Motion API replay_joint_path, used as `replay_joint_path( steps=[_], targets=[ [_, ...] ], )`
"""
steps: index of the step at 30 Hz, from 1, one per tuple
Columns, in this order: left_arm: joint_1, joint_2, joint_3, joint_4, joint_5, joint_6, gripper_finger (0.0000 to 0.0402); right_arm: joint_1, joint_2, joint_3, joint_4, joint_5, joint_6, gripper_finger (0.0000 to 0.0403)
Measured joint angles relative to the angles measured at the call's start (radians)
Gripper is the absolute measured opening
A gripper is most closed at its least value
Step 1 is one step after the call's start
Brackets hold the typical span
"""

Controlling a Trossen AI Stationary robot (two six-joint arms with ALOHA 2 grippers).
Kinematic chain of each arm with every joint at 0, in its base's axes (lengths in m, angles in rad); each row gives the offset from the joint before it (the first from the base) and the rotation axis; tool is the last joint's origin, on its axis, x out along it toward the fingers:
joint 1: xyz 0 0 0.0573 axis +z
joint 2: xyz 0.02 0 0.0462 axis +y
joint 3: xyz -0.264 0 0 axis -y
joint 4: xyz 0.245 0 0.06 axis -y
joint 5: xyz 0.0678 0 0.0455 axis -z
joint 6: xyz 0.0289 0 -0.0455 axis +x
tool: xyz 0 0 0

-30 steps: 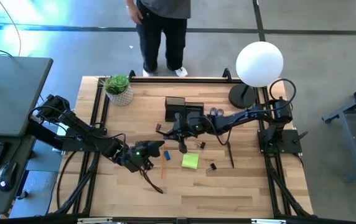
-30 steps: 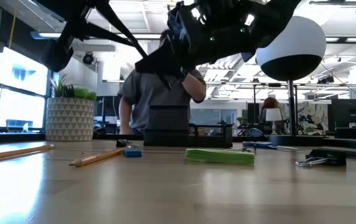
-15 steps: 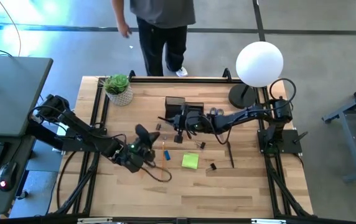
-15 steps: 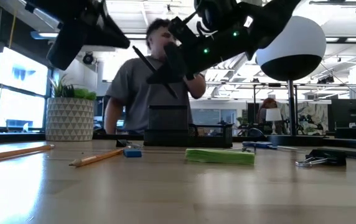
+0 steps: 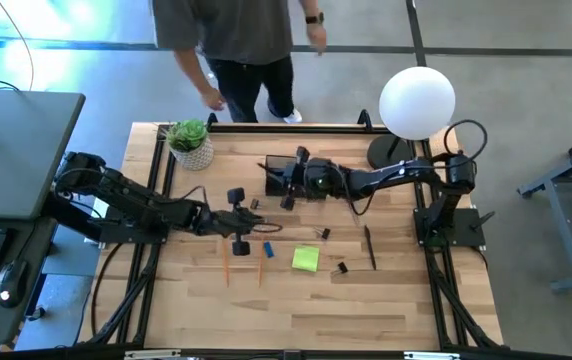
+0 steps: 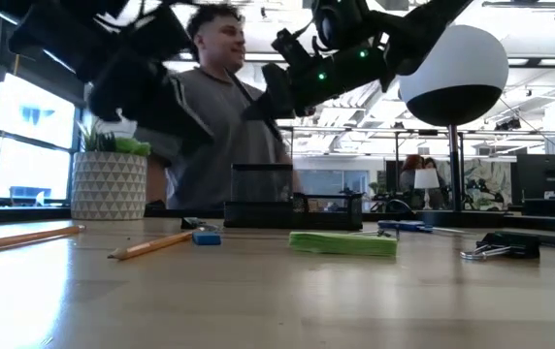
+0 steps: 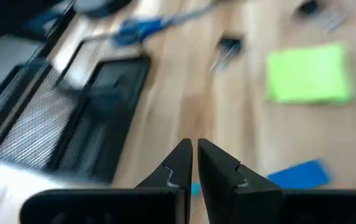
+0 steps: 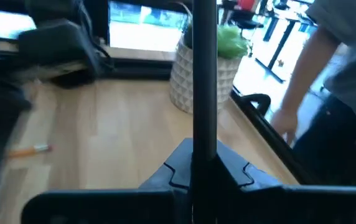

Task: Pick and place office supplies into organizer
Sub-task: Put the black pen into the black desk organizer

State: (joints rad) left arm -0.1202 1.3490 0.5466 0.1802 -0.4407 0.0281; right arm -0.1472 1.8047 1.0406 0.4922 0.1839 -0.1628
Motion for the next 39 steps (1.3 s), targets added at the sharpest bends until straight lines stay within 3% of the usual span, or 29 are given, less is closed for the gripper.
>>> replay_joint_path(
  steps=[8, 14, 18, 24, 34, 39],
  targets=[
    [0.127, -0.129, -0.086, 0.233, 0.245, 0.024, 0.0017, -0.064, 0.007, -0.001, -0.003, -0.08, 0.031, 0.0051],
    [0.252, -0.193, -0.19, 0.447, 0.395, 0.002, 0.0017, -0.101, 0.007, -0.002, 0.07, -0.135, 0.042, 0.002],
    [0.325, -0.199, -0.232, 0.572, 0.442, -0.026, 0.0017, -0.129, 0.007, -0.002, 0.104, -0.134, 0.042, 0.0019],
    [0.399, -0.199, -0.237, 0.589, 0.533, -0.071, 0.0017, -0.18, 0.039, -0.002, 0.143, -0.165, 0.087, 0.004],
    [0.395, -0.198, -0.237, 0.603, 0.71, -0.089, 0.0017, -0.196, 0.149, -0.002, 0.29, -0.194, 0.104, 0.0024],
    [0.395, -0.198, -0.237, 0.636, 0.711, -0.119, 0.0017, -0.196, 0.185, -0.002, 0.298, -0.192, 0.114, 0.0043]
  ],
)
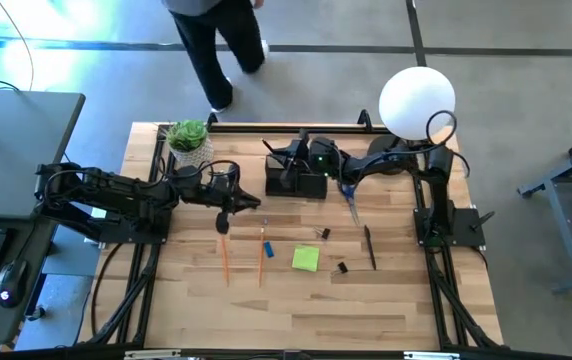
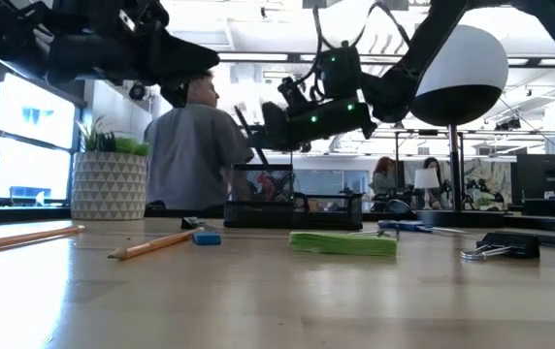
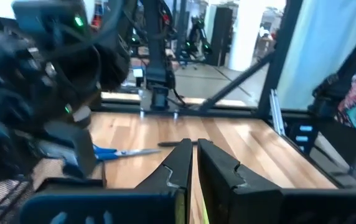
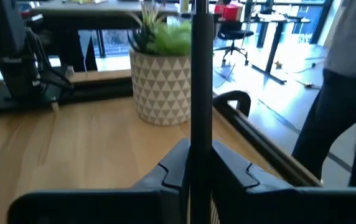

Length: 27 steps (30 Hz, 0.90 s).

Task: Pick and place office supplies into organizer
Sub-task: Put the black pen into the black desk organizer

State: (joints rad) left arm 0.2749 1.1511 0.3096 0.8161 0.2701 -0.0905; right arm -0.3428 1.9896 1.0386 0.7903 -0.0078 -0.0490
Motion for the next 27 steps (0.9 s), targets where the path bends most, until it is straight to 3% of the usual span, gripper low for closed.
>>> replay_joint_path(
  steps=[8, 15, 23, 27],
  targets=[
    [0.0, 0.0, 0.0, -0.003, -0.001, -0.03, 0.0017, 0.0, 0.022, 0.0, 0.035, 0.015, 0.0, 0.0021],
    [0.0, 0.0, 0.0, -0.01, -0.019, -0.05, 0.0017, -0.011, 0.022, 0.0, 0.005, 0.015, 0.013, 0.0045],
    [0.0, 0.0, 0.001, -0.036, -0.011, -0.049, 0.0017, -0.004, 0.022, 0.0, -0.03, -0.002, 0.05, 0.0028],
    [0.0, 0.0, 0.001, -0.034, -0.05, -0.106, 0.0017, -0.004, 0.022, 0.001, -0.081, 0.0, 0.068, 0.004]
  ],
)
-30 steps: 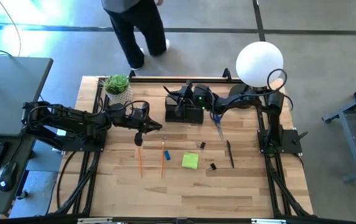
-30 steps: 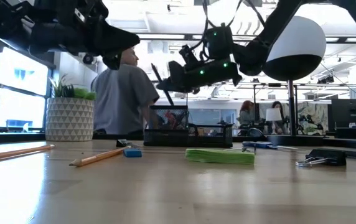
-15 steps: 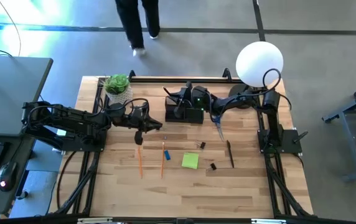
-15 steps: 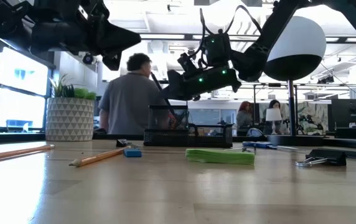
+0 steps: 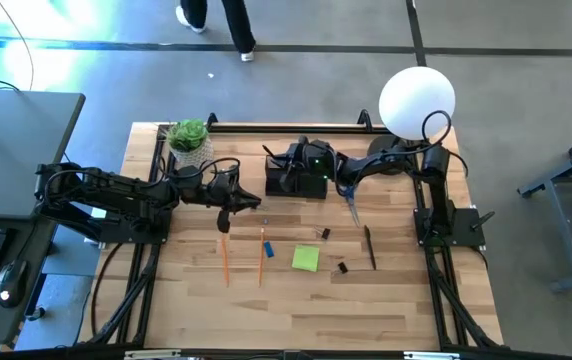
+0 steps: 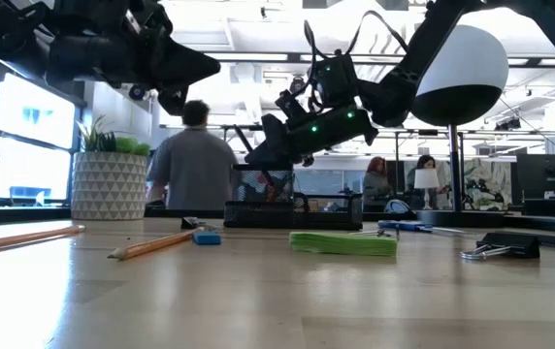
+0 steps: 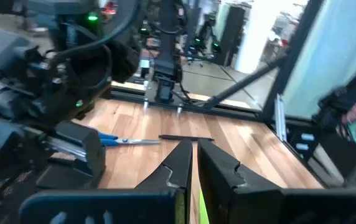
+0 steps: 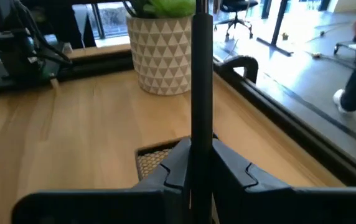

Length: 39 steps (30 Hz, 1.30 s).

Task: Pick and place office supplies into organizer
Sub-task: Put the black pen into the black desk organizer, then put the orange pencil into the black desk organizer

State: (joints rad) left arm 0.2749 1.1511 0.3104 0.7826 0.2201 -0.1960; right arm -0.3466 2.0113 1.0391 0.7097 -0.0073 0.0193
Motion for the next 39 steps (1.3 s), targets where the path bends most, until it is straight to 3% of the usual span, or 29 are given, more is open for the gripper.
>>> replay_joint_path(
  steps=[20, 25, 30, 39],
  targets=[
    [0.0, 0.0, 0.001, -0.04, -0.022, -0.021, 0.0017, 0.006, -0.001, -0.001, 0.045, -0.02, 0.027, 0.0076],
    [0.0, 0.0, 0.001, -0.072, -0.007, -0.022, 0.0017, 0.007, -0.002, -0.001, 0.103, -0.057, 0.03, 0.0099],
    [0.0, 0.0, 0.001, -0.086, 0.001, -0.028, 0.0017, 0.019, -0.005, -0.001, 0.142, -0.011, 0.01, 0.0125],
    [0.0, 0.0, 0.001, -0.192, 0.009, -0.043, 0.0017, 0.075, -0.141, -0.001, 0.028, 0.025, -0.053, 0.0154]
  ],
)
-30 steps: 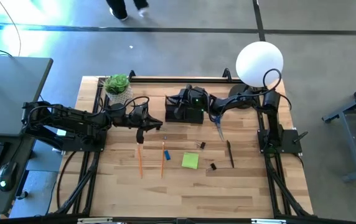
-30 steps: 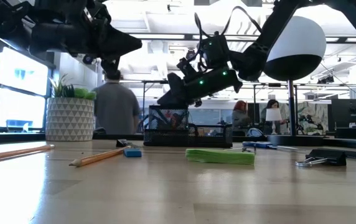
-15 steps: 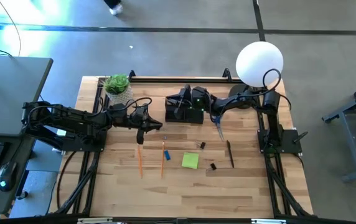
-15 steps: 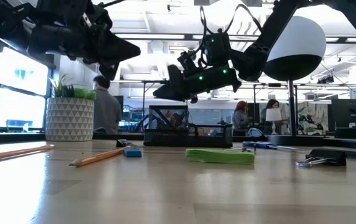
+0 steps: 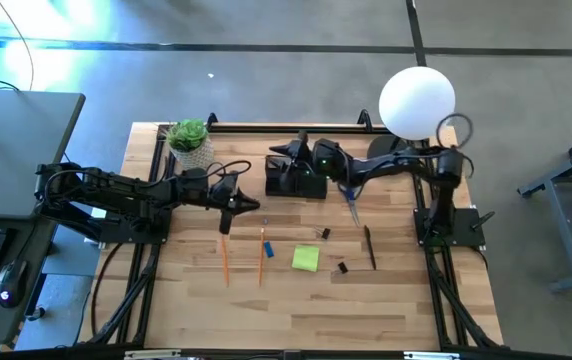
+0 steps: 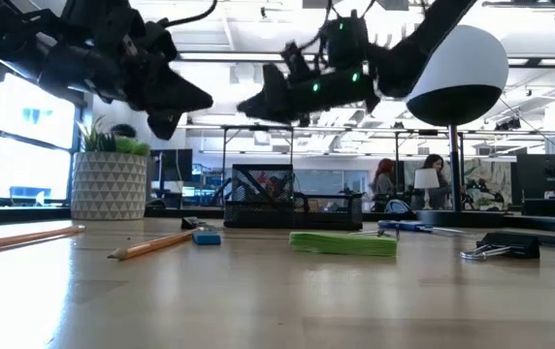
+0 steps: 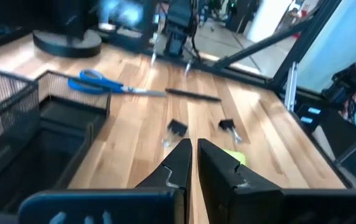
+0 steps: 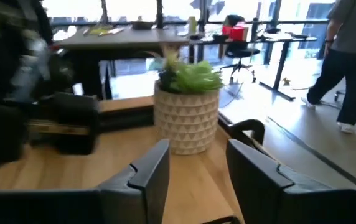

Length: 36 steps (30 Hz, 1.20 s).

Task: Pick and place office supplies into organizer
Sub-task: Put the orange pencil into the black desk organizer

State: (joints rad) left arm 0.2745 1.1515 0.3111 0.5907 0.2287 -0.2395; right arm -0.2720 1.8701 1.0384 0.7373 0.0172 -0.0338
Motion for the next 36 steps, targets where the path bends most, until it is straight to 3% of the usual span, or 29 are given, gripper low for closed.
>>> replay_joint_path(
  steps=[4, 12, 18, 22, 30, 36],
  targets=[
    [0.0, 0.0, 0.0, -0.044, 0.0, -0.001, 0.0017, 0.058, -0.094, 0.0, -0.23, 0.053, -0.052, 0.0155],
    [0.0, 0.0, 0.0, -0.096, -0.008, -0.075, 0.0017, 0.189, -0.182, 0.0, -0.61, 0.338, -0.018, 0.0135],
    [0.0, -0.001, 0.006, -0.163, -0.011, -0.33, 0.0017, 0.262, -0.183, 0.0, -0.751, 0.424, 0.069, 0.0121],
    [-0.02, -0.006, 0.069, -0.445, 0.007, -0.394, 0.0017, 0.298, -0.183, 0.0, -0.778, 0.444, 0.053, 0.0117],
    [-0.166, -0.005, 0.278, -1.02, -0.127, -0.491, 0.0016, 0.303, -0.193, 0.0, -0.741, 0.467, 0.003, 0.0117],
    [-0.299, -0.005, 0.432, -1.323, -0.253, -0.653, 0.0016, 0.308, -0.193, 0.0, -0.726, 0.437, -0.024, 0.0117]
  ],
)
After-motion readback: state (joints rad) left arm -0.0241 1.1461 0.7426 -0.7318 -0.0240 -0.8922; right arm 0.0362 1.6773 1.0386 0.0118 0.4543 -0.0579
